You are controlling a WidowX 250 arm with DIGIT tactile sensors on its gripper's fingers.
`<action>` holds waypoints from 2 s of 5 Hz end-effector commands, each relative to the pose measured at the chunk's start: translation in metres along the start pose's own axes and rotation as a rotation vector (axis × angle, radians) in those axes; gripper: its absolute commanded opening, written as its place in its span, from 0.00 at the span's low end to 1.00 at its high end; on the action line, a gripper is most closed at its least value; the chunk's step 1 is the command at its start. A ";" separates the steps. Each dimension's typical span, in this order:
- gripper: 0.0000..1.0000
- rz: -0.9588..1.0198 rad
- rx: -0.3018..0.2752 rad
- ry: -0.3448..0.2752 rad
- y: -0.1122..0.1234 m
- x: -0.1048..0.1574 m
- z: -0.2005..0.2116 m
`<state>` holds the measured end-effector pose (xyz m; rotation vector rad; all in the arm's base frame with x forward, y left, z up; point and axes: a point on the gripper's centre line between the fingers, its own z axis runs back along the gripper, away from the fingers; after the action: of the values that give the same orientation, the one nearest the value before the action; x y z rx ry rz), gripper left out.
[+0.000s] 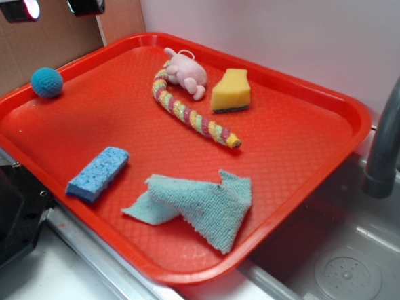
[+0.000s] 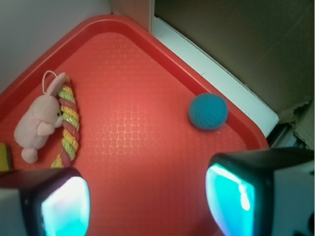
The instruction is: Grab the blue ball.
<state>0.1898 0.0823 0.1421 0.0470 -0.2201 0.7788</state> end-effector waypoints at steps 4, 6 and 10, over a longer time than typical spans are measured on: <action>1.00 0.162 0.025 -0.031 0.017 0.009 -0.020; 1.00 0.397 0.113 -0.061 0.035 0.010 -0.074; 1.00 0.383 0.155 -0.089 0.064 0.038 -0.096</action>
<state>0.1924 0.1551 0.0394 0.1896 -0.2077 1.1712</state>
